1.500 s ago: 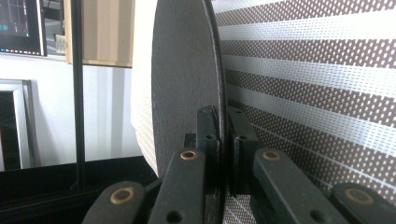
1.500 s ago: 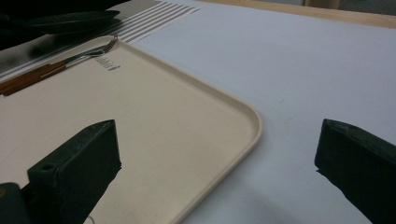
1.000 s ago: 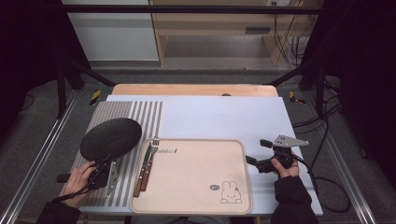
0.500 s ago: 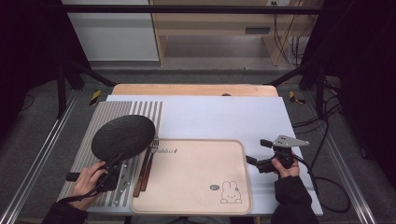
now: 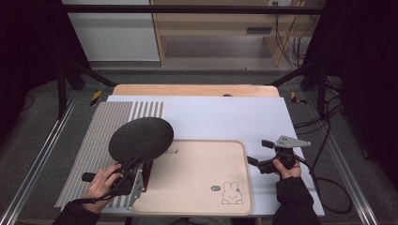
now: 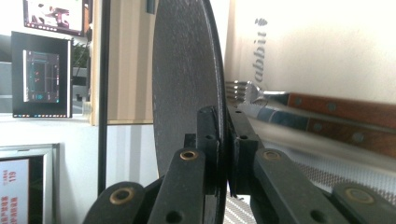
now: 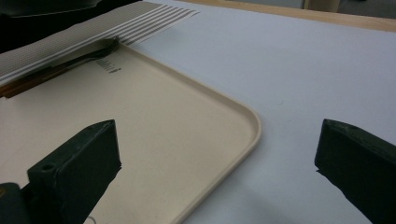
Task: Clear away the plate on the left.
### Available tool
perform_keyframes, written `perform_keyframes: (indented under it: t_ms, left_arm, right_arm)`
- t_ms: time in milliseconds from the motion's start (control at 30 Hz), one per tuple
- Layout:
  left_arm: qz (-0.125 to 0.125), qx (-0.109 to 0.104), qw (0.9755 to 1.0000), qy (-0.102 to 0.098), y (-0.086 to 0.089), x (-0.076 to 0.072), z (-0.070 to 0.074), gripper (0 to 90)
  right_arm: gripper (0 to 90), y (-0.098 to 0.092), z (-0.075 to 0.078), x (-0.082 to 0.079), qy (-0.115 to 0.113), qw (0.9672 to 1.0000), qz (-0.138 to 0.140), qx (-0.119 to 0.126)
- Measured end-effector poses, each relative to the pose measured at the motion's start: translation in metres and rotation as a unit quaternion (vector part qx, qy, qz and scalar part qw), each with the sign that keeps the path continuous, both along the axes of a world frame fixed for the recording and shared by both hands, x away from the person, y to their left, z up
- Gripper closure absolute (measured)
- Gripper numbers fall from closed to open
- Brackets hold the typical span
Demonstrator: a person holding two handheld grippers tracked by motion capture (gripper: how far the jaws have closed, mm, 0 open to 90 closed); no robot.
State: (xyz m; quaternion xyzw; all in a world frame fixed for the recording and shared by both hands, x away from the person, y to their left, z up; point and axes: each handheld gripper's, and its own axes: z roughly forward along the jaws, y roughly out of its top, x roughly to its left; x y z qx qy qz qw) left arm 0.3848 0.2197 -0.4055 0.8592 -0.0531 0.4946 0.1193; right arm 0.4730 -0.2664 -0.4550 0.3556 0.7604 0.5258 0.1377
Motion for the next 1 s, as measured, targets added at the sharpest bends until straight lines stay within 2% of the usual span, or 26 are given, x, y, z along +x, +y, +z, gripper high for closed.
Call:
perform_keyframes:
  t_ms: [300, 367, 700, 867, 1000]
  left_arm:
    - [-0.021, -0.008, 0.9997, 0.004, -0.023, -0.004, 0.003, 85.2]
    - [-0.033, -0.008, 0.9994, 0.005, -0.029, -0.005, 0.004, 85.2]
    - [-0.060, -0.004, 0.9979, 0.022, -0.054, -0.012, 0.003, 85.1]
    - [-0.072, -0.003, 0.9971, 0.027, -0.062, -0.017, 0.000, 85.1]
    - [-0.078, -0.005, 0.9962, 0.038, -0.067, -0.019, -0.002, 85.0]
  right_arm:
    - [0.3, 0.000, 0.000, 0.000, -0.001, 1.0000, -0.001, 0.001]
    - [0.3, 0.000, 0.000, 0.000, -0.001, 1.0000, -0.001, 0.000]
    - [0.3, 0.000, 0.001, -0.001, 0.000, 1.0000, -0.001, 0.001]
    - [0.3, -0.001, 0.001, -0.001, -0.001, 1.0000, -0.001, 0.002]
    - [0.3, 0.000, 0.001, -0.001, -0.002, 1.0000, 0.000, 0.000]
